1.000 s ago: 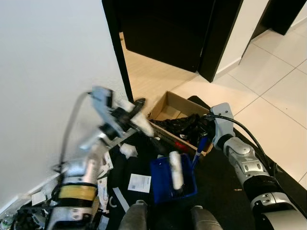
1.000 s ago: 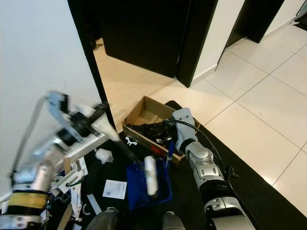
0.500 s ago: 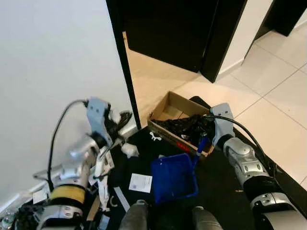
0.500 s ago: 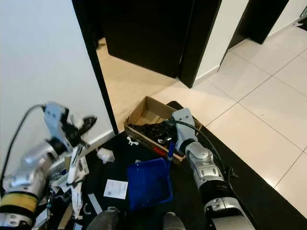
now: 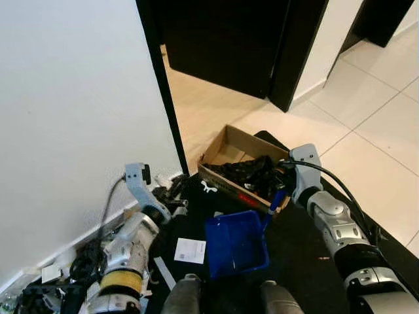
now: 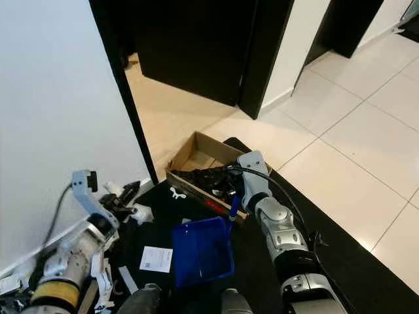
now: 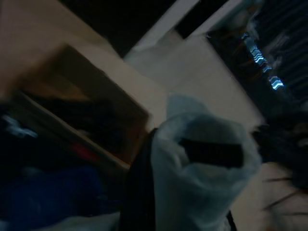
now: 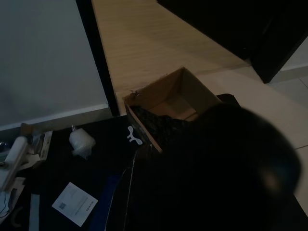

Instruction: Sweep floor

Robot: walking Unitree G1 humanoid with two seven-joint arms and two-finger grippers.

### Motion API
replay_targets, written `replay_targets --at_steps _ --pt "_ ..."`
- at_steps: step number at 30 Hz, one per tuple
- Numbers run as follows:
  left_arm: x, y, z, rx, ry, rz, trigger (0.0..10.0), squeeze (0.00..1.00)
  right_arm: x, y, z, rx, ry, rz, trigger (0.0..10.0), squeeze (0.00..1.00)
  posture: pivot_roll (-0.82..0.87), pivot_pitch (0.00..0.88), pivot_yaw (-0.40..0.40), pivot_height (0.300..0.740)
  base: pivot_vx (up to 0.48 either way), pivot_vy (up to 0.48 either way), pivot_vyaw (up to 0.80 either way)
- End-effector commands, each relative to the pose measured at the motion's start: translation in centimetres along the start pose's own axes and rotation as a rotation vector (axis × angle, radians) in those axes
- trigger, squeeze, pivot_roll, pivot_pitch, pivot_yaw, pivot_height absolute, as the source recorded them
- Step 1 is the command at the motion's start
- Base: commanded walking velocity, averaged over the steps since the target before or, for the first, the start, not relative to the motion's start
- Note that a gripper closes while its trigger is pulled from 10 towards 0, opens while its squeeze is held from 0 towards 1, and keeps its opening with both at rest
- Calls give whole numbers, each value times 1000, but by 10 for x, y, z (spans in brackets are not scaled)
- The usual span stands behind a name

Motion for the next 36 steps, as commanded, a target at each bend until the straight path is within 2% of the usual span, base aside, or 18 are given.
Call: replay_targets --at_steps 1,3,6,9,12,15,16,17,18,20,21,25,28,29,31,32,33,36 --pt "-1 -5 5 -89 -13 10 10000 0 -1 -3 -1 -6 1 -14 10000 0 96 197 22 740 0 0 0" --pt "3 -3 19 -194 -66 23 10000 0 1 -1 -2 -6 4 -11 10000 0 98 195 18 740 0 0 0" --pt "6 -4 33 -252 -122 -2 10000 0 1 0 -2 -7 6 -9 10000 0 100 194 16 740 0 0 0" --pt "7 -6 46 -264 -179 -34 10000 0 1 0 -2 -8 7 -8 10000 0 103 192 17 740 0 0 0" --pt "9 -4 49 -274 -196 -30 10000 0 1 0 -3 -7 7 -7 10000 0 98 191 17 740 0 0 0" --pt "10 17 67 -305 -298 11 10000 0 1 0 -2 -6 6 -7 10000 0 102 189 19 740 0 0 0" --pt "10 17 67 -305 -298 11 10000 0 1 0 -2 -6 6 -7 10000 0 102 189 19 740 0 0 0" --pt "10 26 75 -312 -339 28 10000 0 0 -1 -2 -7 5 -8 10000 0 102 189 19 740 0 0 0" --pt "11 49 87 -306 -417 84 10000 0 0 -2 -1 -7 4 -10 10000 0 107 186 18 740 0 0 0" --pt "12 58 90 -301 -437 107 10000 0 0 -2 -1 -7 4 -11 10000 0 107 186 18 740 0 0 0" --pt "13 73 90 -274 -449 143 10000 0 0 -2 -2 -8 5 -11 10000 0 111 183 18 740 0 0 0" --pt "13 84 84 -201 -434 159 10000 0 1 -2 -3 -7 7 -10 10000 0 113 178 21 740 0 0 0" --pt "10 98 58 108 -342 125 10000 0 2 -1 -4 -7 10 -7 10000 0 115 176 23 740 0 0 0" --pt "10 98 58 108 -342 125 10000 0 2 -1 -4 -7 10 -7 10000 0 115 176 23 740 0 0 0" --pt "4 105 42 302 -277 93 10000 0 1 -1 -4 -8 10 -7 10000 0 116 177 23 740 0 0 0" --pt "4 105 42 302 -277 93 10000 0 1 -1 -4 -8 10 -7 10000 0 116 177 23 740 0 0 0" --pt "-2 109 33 445 -242 59 10000 0 1 -2 -3 -9 9 -10 10000 0 119 177 21 740 0 0 0" --pt "-7 109 29 490 -222 40 10000 0 0 -4 -2 -9 9 -13 10000 0 120 176 18 740 0 0 0"
Point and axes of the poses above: a point about 5 cm out from each wrist's last joint towards the gripper, its own x axis pointing out of the wrist towards the gripper, its own y axis along the axis of the wrist's last joint, z = x × y, the point moved 3 cm from there along x, pointing out of the wrist towards the gripper, and after that the axes turned 10 degrees about x, right-handed, at the moved point
